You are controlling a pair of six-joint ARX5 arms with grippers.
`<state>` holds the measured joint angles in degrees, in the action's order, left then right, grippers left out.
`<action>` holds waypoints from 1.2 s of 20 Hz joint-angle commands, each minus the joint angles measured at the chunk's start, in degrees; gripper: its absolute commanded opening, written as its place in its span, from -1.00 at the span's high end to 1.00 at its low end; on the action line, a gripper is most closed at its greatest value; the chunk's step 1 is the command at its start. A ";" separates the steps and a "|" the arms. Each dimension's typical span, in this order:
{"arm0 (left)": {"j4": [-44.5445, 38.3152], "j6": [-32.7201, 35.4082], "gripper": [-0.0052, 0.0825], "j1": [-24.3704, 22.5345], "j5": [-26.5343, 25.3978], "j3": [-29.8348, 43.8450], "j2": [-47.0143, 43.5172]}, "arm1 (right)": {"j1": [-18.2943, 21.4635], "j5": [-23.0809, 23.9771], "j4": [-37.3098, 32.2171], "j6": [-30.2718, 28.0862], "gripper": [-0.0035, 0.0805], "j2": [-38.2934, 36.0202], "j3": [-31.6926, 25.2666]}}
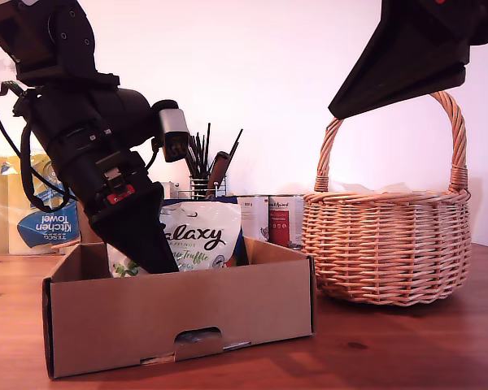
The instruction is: Move the bags of Easter eggs from the cardboard box on the left into the woven basket on the right side.
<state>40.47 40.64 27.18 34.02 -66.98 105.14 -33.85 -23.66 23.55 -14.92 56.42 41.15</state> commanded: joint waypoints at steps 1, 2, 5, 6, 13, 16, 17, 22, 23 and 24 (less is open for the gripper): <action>0.79 0.11 0.90 0.13 0.20 -0.68 0.90 | -0.26 -0.37 -0.39 -0.11 0.95 0.04 0.98; 1.57 0.11 0.93 0.09 0.20 -1.29 0.85 | -0.26 -0.37 -0.42 -0.11 0.95 0.04 0.98; 4.68 0.33 0.93 -0.31 0.11 -4.39 0.61 | -0.26 -0.37 -0.33 -0.13 0.95 0.04 0.98; 5.60 0.33 0.93 -0.33 0.11 -5.55 0.59 | -0.26 -0.37 -0.31 -0.11 0.94 0.04 0.98; 12.15 0.28 0.93 -0.61 0.39 -16.02 0.48 | -0.26 -0.37 -0.11 -0.11 0.94 0.02 0.98; 9.92 -0.02 0.93 -0.59 5.40 -20.39 0.50 | -0.26 -0.39 0.76 -0.11 0.94 -0.46 0.98; 7.69 -0.28 0.93 -0.57 8.24 -21.57 0.48 | -0.20 -0.39 2.01 -0.11 0.95 -1.01 0.98; -10.16 -7.72 0.93 2.78 13.92 -23.76 0.52 | 1.18 -0.44 12.76 1.64 0.94 -8.96 0.98; -14.36 -8.37 0.93 3.85 13.79 -23.76 0.68 | 1.29 -0.46 14.36 2.56 0.94 -10.80 0.98; -18.38 -9.05 0.93 5.11 13.03 -23.76 1.07 | 1.40 -0.46 16.00 3.19 0.95 -13.40 1.01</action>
<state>24.82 32.42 31.18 46.78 -90.80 105.14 -32.67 -23.66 38.72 -12.25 43.66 41.28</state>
